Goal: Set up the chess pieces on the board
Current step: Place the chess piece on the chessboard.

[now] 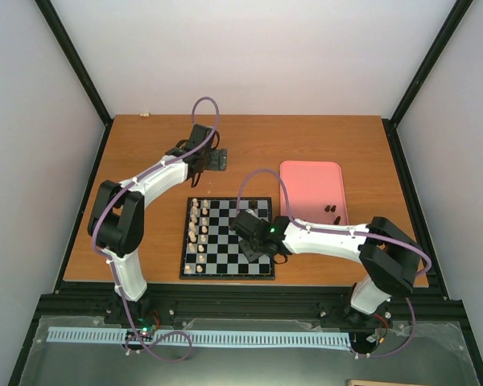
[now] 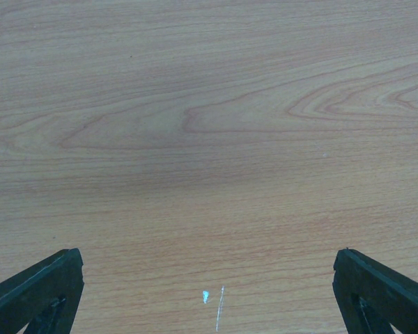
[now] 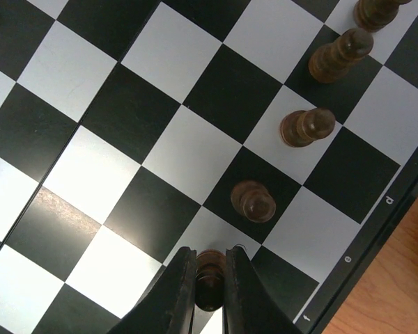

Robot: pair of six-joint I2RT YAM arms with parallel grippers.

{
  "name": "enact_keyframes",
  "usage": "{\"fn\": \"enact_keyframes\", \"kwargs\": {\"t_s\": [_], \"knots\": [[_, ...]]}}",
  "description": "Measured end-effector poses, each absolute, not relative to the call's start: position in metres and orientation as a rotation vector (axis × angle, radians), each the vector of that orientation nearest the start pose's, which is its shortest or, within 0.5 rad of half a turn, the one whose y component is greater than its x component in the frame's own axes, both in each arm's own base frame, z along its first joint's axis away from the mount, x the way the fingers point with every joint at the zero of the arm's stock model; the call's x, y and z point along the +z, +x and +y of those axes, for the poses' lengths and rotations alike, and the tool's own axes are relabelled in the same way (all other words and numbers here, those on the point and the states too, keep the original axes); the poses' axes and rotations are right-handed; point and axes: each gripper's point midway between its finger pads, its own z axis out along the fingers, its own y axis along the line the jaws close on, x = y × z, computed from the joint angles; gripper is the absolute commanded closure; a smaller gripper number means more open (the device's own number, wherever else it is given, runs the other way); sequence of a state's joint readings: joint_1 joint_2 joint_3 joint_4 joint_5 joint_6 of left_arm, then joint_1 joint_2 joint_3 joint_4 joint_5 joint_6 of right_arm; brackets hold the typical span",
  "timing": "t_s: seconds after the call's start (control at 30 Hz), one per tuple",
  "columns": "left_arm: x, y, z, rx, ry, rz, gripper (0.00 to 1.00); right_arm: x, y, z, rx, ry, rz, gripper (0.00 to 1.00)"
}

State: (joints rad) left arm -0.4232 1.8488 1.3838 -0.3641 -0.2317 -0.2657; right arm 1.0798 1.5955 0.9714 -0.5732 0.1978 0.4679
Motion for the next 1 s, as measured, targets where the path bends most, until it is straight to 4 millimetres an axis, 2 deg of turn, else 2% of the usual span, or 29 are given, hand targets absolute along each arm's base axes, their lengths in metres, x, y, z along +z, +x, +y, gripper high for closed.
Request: {"fn": "enact_keyframes", "kwargs": {"t_s": [0.37,0.8,0.83,0.93,1.0], "knots": [[0.1332,0.4733,-0.1699,-0.052,0.080,2.370,0.00,0.0484,0.1943,0.2899,0.169,-0.771,2.631,0.94],[0.1332,0.4733,-0.1699,-0.052,0.080,2.370,0.00,0.0479,0.1963,0.2928,0.186,-0.764,2.622,0.93],[0.1330,0.4733,-0.1699,-0.051,0.080,2.371,0.00,0.0480,0.1963,0.2930,0.188,-0.764,2.622,0.91],[0.1327,0.4733,-0.1699,-0.051,0.080,2.372,0.00,0.0480,0.1961,0.2933,0.191,-0.764,2.624,0.76],[0.1317,0.4734,-0.1699,-0.050,0.080,2.373,0.00,0.0473,0.1952,0.2933,0.194,-0.771,2.626,0.70]]}}
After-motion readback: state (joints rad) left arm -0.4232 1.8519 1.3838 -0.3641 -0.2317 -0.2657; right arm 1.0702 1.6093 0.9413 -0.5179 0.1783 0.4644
